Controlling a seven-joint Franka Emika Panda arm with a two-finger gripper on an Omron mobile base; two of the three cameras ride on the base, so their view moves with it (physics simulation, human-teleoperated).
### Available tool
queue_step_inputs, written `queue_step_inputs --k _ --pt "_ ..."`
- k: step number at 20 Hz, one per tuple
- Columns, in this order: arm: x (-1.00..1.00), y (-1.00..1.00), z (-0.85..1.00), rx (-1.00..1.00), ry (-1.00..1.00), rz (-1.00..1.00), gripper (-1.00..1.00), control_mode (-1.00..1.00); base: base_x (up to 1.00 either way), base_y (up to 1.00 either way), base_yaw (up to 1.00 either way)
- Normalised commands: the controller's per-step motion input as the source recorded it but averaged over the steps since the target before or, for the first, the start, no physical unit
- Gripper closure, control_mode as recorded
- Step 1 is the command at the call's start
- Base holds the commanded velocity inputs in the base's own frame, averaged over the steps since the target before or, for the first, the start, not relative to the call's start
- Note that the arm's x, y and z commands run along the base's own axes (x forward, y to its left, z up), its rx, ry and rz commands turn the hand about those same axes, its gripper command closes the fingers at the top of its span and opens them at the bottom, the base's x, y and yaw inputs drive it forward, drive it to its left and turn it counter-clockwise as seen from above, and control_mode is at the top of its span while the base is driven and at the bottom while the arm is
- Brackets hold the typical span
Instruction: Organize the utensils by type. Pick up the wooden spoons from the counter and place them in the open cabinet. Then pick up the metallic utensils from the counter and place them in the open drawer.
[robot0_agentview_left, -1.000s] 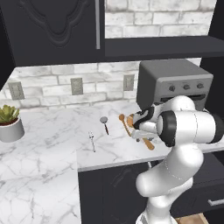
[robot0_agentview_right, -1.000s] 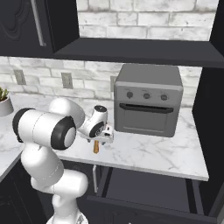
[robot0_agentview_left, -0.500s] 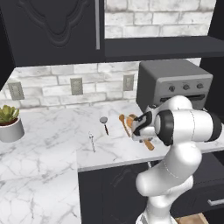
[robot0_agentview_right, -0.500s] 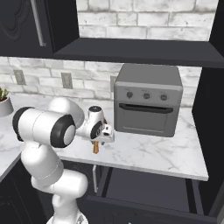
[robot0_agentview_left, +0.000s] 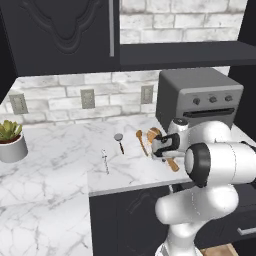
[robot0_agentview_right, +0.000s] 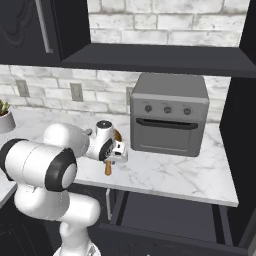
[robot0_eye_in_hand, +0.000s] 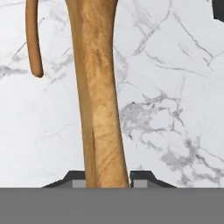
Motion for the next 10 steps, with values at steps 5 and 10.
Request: queue_step_inputs --k 5,10 --pt "-0.45 0.00 0.76 0.12 -0.01 0.08 1.00 -1.00 0.00 0.00 0.00" --pt "-0.47 0.07 0.73 0.00 -0.06 0.11 1.00 -1.00 0.00 0.00 0.00"
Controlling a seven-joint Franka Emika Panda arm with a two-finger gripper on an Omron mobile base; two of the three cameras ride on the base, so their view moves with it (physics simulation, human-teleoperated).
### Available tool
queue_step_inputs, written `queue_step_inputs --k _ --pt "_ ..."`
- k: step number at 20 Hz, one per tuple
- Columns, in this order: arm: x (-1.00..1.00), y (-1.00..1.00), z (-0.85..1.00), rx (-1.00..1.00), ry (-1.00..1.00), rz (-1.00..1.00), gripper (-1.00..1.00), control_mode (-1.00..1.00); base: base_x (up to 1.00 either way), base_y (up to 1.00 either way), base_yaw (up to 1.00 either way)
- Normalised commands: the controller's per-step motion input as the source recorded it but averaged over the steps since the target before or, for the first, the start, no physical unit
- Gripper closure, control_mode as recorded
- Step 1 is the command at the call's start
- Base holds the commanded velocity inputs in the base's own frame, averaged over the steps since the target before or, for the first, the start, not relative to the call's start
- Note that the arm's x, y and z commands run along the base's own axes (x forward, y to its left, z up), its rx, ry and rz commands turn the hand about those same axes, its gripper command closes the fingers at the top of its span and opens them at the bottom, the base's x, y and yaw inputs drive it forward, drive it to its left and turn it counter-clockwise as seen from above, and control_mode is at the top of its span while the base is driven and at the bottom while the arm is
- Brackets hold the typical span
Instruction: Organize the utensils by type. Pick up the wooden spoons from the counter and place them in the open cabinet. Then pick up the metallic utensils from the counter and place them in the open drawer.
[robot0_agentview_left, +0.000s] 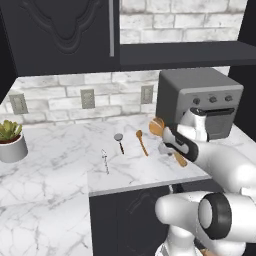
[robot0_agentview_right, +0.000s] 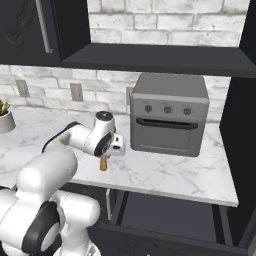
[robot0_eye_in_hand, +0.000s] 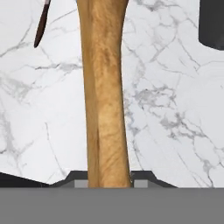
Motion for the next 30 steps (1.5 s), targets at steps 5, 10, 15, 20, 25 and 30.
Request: queue_step_inputs --k 5,10,15,20,25,30 --pt "-0.34 0.26 0.59 -0.05 -0.07 0.13 1.00 -1.00 0.00 0.00 0.00" --pt "-0.09 0.08 0.18 -0.17 0.00 0.04 1.00 -1.00 0.00 0.00 0.00" --pt "0.00 0.00 0.00 -0.01 0.01 0.00 1.00 -1.00 0.00 0.00 0.00" --pt "-0.02 0.00 -0.01 0.00 0.02 0.00 1.00 -1.00 0.00 0.00 0.00" --pt "-0.20 0.00 -0.02 0.00 0.02 0.00 1.00 1.00 -0.24 -0.04 0.00" --pt "0.00 0.00 0.00 0.00 0.00 0.00 1.00 1.00 -0.53 -0.18 -0.30"
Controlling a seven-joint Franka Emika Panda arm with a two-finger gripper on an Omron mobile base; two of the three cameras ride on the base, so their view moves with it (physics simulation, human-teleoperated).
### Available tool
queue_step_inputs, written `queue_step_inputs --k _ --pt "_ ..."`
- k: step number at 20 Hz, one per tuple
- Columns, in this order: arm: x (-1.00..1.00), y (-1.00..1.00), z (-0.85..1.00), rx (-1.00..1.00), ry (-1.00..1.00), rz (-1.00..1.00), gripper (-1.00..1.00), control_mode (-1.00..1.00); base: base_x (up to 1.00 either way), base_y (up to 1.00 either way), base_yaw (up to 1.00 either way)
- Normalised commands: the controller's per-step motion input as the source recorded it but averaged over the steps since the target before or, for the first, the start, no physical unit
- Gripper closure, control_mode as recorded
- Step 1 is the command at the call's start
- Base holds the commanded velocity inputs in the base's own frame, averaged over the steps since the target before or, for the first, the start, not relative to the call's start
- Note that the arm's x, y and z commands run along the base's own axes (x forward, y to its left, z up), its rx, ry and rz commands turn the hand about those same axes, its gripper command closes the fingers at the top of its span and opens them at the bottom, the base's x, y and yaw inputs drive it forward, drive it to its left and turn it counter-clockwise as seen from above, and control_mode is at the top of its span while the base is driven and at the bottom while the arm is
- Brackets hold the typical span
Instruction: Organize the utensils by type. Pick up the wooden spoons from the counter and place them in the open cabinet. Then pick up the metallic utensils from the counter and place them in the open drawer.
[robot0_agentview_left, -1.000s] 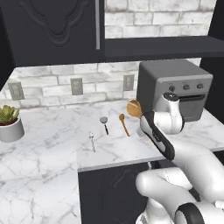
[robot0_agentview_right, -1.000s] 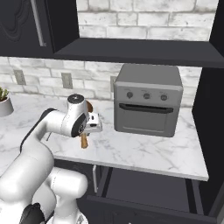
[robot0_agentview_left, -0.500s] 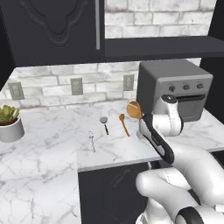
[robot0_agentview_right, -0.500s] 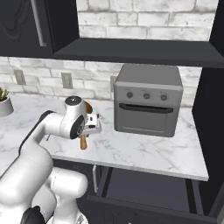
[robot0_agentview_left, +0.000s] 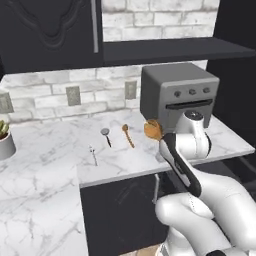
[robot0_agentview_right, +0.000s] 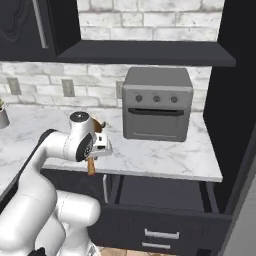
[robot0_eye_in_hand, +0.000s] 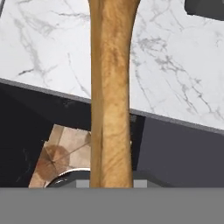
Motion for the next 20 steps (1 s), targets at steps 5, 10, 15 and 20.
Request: queue_step_inputs --k 5,10,15,20 --pt "0.00 0.00 0.00 0.00 0.00 0.00 1.00 1.00 -0.09 -0.07 -0.94" --pt "0.00 0.00 0.00 0.00 0.00 0.00 1.00 1.00 0.00 0.00 -1.00" --pt "0.00 0.00 0.00 0.00 0.00 0.00 1.00 1.00 0.02 -0.01 -1.00" --pt "0.00 0.00 0.00 0.00 0.00 0.00 1.00 1.00 0.02 -0.04 -1.00"
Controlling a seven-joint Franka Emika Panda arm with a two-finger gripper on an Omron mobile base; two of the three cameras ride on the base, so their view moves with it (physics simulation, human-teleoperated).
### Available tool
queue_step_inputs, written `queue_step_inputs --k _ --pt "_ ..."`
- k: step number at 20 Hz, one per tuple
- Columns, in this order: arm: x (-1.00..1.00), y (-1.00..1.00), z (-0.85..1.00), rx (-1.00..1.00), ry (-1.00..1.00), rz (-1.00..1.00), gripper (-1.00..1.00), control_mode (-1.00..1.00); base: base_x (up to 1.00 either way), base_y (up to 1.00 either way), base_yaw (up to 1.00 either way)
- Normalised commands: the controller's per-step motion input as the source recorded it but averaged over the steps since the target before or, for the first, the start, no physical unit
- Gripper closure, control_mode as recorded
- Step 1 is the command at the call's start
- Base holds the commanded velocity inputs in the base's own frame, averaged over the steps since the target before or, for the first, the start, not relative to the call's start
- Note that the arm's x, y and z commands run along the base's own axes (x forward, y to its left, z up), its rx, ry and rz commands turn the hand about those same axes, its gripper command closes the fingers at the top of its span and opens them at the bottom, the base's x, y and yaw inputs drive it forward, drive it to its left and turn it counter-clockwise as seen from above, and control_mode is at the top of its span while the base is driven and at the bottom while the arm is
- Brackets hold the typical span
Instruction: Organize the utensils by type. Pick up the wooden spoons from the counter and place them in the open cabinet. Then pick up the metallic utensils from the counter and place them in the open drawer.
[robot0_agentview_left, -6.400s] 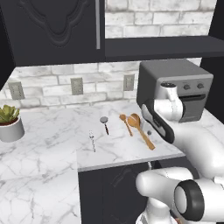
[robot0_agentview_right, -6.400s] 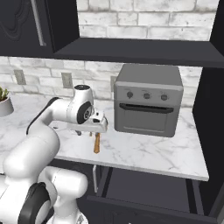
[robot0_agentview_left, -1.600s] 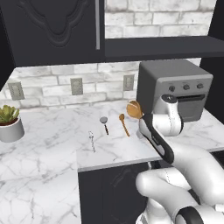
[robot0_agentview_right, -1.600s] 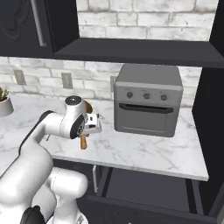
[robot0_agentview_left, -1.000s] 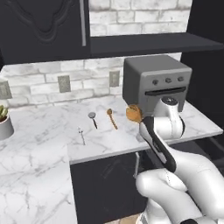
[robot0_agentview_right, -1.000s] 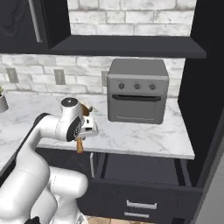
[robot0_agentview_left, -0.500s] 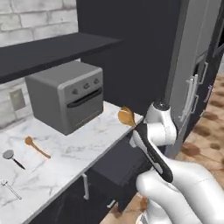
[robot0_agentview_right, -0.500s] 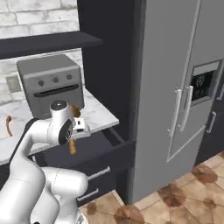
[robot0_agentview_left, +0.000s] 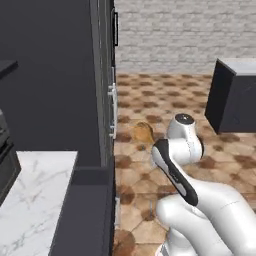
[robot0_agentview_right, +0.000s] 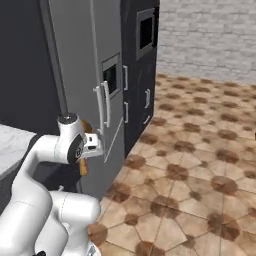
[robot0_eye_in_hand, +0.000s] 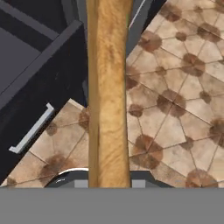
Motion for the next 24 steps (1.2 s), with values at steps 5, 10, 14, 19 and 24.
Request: queue_step_inputs --k 5,10,14,19,24 --pt "0.00 0.00 0.00 0.00 0.00 0.00 1.00 1.00 0.06 -0.06 -1.00" --pt "0.00 0.00 0.00 0.00 0.00 0.00 1.00 1.00 0.11 -0.06 -0.97" --pt "0.00 0.00 0.00 0.00 0.00 0.00 1.00 1.00 0.45 0.00 -0.74" --pt "0.00 0.00 0.00 0.00 0.00 0.00 1.00 1.00 0.83 -0.05 -0.30" --pt "0.00 0.00 0.00 0.00 0.00 0.00 1.00 1.00 0.96 -0.14 -0.08"
